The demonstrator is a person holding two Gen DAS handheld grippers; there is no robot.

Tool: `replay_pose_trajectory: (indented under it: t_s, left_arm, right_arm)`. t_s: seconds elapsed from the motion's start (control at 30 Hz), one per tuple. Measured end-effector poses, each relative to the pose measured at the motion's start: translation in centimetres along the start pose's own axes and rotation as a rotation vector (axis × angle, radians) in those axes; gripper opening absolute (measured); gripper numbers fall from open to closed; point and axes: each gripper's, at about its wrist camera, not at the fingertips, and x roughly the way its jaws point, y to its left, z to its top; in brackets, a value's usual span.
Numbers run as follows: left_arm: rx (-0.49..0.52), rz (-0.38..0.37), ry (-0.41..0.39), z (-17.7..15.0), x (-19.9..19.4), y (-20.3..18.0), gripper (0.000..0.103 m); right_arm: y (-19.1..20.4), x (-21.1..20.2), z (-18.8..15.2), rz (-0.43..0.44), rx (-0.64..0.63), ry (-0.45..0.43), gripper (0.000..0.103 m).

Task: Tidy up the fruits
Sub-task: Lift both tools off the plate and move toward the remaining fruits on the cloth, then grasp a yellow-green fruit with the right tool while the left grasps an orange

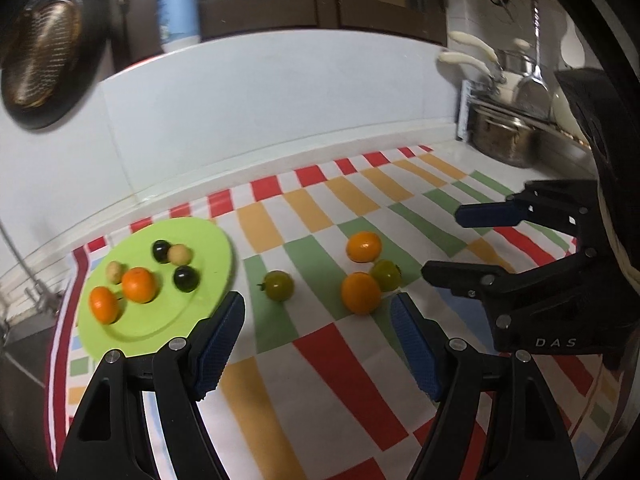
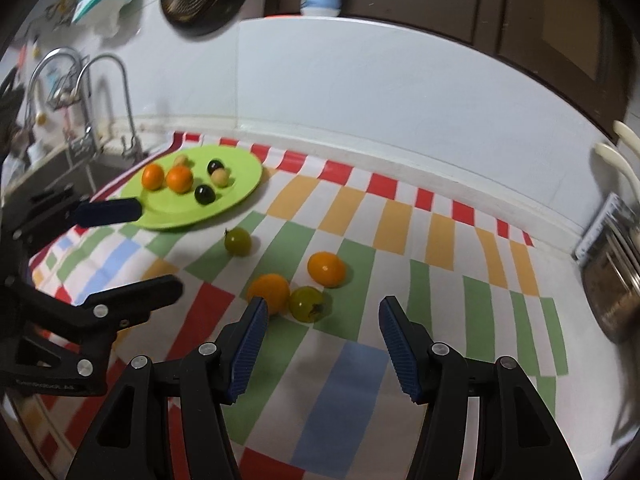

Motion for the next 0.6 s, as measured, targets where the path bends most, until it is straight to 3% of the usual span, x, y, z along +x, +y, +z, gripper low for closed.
replay_pose_trajectory:
  t_s: [0.13, 0.37, 0.6]
  left_arm:
    - [0.033, -0.041, 0.02, -0.2, 1.1, -0.2, 0.074]
    - [0.118, -0.073, 0.046, -0.5, 3.1, -1.0, 0.065]
    - [0.138, -0.115, 0.084, -0.2, 5.0, -1.1, 0.058]
  right_arm:
    - [0.1, 1.2, -0.1, 0.022, -0.052, 0.021, 0.058]
    - [0.5, 3.2, -0.3, 0.05, -0.175, 0.06, 0.058]
    - [0.2, 5.0, -0.3, 0.078, -0.2, 0.09, 0.054]
